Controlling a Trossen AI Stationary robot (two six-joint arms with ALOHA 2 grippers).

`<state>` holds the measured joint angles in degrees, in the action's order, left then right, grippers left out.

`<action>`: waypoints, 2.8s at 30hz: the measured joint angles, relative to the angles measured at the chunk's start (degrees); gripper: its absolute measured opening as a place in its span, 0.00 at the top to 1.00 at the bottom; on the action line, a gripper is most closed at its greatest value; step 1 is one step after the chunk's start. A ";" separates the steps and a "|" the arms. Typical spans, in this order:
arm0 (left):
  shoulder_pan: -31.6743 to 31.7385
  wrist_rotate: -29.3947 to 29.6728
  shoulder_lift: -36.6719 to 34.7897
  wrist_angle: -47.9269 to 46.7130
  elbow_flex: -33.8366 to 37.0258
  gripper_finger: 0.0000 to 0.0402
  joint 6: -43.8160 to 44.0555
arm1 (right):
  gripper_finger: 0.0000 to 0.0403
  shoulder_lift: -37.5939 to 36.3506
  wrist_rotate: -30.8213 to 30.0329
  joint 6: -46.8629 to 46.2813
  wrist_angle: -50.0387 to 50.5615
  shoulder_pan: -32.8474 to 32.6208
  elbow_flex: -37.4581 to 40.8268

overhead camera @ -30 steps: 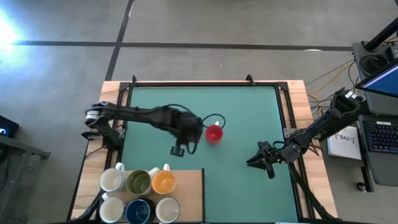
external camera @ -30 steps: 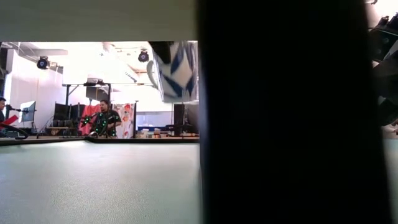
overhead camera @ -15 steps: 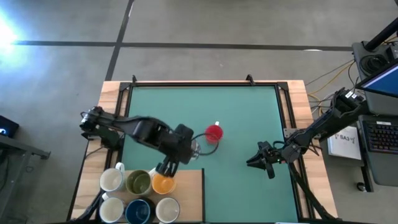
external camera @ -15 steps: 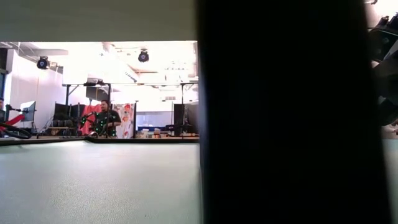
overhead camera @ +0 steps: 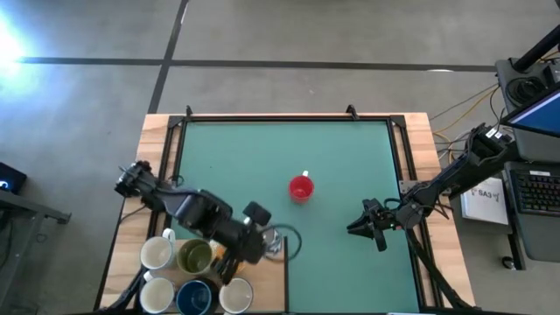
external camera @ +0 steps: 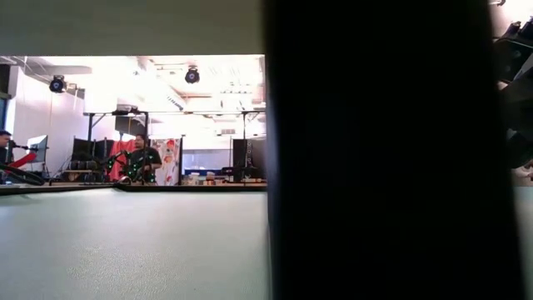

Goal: Place coffee mugs
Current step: Put the blue patterned mug on the shelf

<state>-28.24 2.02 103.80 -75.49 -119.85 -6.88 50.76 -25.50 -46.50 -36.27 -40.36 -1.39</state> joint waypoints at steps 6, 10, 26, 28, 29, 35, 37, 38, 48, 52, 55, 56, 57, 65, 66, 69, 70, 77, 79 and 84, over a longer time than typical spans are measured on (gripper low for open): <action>-4.29 -0.04 3.86 -0.22 -4.61 0.97 2.06 | 0.83 0.00 0.00 0.00 0.00 0.02 -0.02; -5.76 -0.12 7.08 -1.64 -9.10 0.97 2.06 | 0.83 0.00 0.00 0.00 -0.02 0.02 -0.02; -9.31 -3.14 11.55 -1.07 -13.10 0.97 4.59 | 0.83 0.00 0.00 0.00 0.00 0.02 -0.01; -9.92 -4.05 11.49 -0.58 -12.82 0.97 4.46 | 0.83 0.00 0.00 0.00 0.00 0.02 0.00; -10.12 -4.55 11.49 -0.49 -12.71 0.97 4.44 | 0.83 0.00 0.00 0.00 0.00 0.00 -0.02; -10.70 -4.28 11.34 0.57 -11.29 0.97 4.45 | 0.83 0.00 0.00 0.00 0.00 0.01 0.00; -10.64 -3.64 11.34 0.04 -10.96 0.97 3.86 | 0.83 0.00 0.00 0.00 0.00 0.01 -0.02; -10.60 -3.43 11.34 -0.32 -10.91 0.97 3.08 | 0.83 0.00 0.02 0.00 0.00 0.02 -0.02; -9.81 -5.39 11.34 1.31 -10.48 0.97 -2.13 | 0.83 0.00 0.00 0.00 0.00 0.00 -0.02; -9.21 -5.39 11.36 1.65 -10.45 0.97 -3.87 | 0.83 0.00 0.00 0.00 0.00 0.00 -0.02; -8.84 -5.41 11.36 2.43 -10.45 0.96 -4.40 | 0.83 0.00 0.00 0.00 0.00 0.01 -0.02; -8.79 -5.67 11.37 2.78 -10.45 0.96 -4.44 | 0.83 0.00 0.00 0.00 0.00 0.00 -0.01; -8.77 -6.09 11.38 3.03 -10.45 0.96 -4.37 | 0.83 0.00 0.00 0.00 0.00 0.01 -0.01; -8.86 -7.65 11.38 3.44 -10.10 0.95 -1.50 | 0.83 0.01 0.00 0.00 0.00 0.00 -0.01; -8.88 -7.58 11.40 3.44 -10.08 0.95 -1.48 | 0.83 0.00 0.00 0.00 0.00 0.02 -0.02; -8.76 -7.55 11.40 3.50 -10.00 0.95 -1.43 | 0.83 0.00 0.00 0.00 0.00 0.02 -0.02; -8.69 -7.58 11.40 3.57 -9.85 0.95 -1.43 | 0.83 0.00 0.00 0.00 0.00 0.02 -0.02; -8.69 -8.66 12.94 4.19 -9.70 0.95 -1.61 | 0.83 0.00 0.00 0.00 0.00 0.02 0.00; -8.60 -9.15 13.29 4.05 -9.70 0.95 -1.65 | 0.83 0.00 0.00 0.00 -0.01 0.00 -0.02; -8.66 -9.01 13.39 3.81 -9.70 0.95 -2.46 | 0.83 0.00 0.00 0.00 0.00 0.00 -0.01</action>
<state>-36.91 -7.00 117.19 -71.68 -129.56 -9.34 50.77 -25.49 -46.50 -36.27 -40.35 -1.40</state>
